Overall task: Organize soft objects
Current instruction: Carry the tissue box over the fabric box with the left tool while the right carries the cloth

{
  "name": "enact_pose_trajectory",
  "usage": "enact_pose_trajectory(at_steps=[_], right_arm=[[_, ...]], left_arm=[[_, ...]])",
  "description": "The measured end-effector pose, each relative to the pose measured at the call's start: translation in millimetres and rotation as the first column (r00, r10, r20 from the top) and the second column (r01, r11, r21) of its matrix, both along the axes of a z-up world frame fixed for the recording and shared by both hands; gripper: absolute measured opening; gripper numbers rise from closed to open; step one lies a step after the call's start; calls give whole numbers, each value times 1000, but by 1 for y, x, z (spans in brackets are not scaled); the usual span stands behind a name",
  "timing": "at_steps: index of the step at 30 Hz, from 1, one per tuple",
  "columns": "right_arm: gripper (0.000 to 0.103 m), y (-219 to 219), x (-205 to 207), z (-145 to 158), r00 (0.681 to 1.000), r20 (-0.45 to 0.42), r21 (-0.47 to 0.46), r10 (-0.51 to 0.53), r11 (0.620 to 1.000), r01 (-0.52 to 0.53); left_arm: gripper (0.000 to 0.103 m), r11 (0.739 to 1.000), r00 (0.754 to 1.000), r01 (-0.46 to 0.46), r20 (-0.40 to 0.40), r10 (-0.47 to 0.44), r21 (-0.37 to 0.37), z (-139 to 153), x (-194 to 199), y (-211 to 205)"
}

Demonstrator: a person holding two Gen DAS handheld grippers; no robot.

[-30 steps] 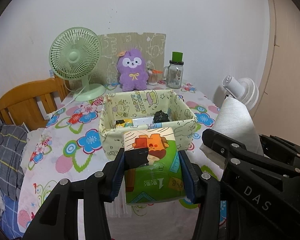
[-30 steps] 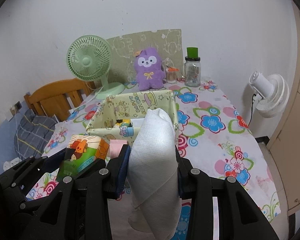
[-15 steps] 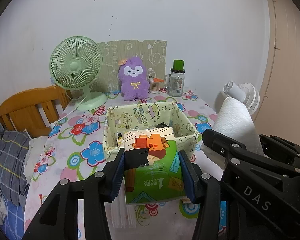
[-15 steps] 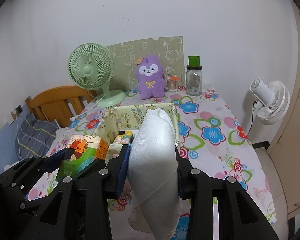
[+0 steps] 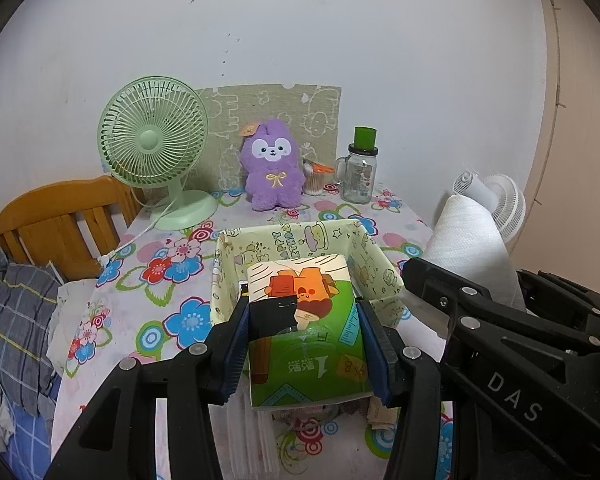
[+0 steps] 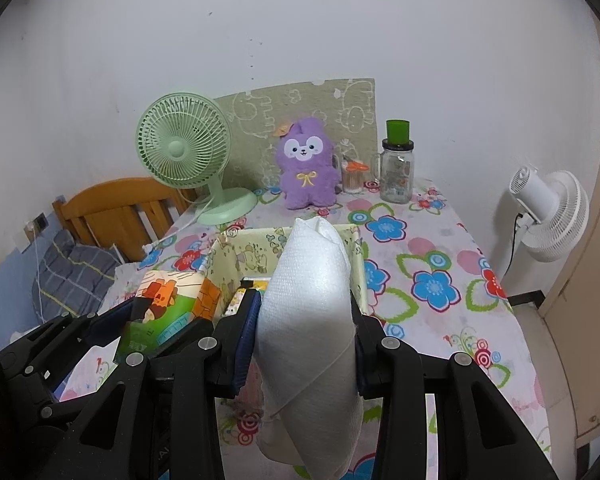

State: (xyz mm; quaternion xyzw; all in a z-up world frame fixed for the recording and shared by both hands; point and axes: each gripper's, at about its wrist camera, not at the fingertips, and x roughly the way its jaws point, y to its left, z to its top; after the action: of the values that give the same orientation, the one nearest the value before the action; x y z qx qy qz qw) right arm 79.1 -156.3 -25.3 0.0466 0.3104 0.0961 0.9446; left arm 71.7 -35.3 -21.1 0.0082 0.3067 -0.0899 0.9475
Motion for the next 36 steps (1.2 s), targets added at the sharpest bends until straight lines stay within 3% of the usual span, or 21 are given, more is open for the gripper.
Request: enact_pose_trajectory(at_steps=[36], right_arm=[[43, 3, 86, -14, 998, -41, 13, 41, 999, -40]], left_arm=[[53, 1000, 997, -22, -68, 22, 1, -15, 89, -6]])
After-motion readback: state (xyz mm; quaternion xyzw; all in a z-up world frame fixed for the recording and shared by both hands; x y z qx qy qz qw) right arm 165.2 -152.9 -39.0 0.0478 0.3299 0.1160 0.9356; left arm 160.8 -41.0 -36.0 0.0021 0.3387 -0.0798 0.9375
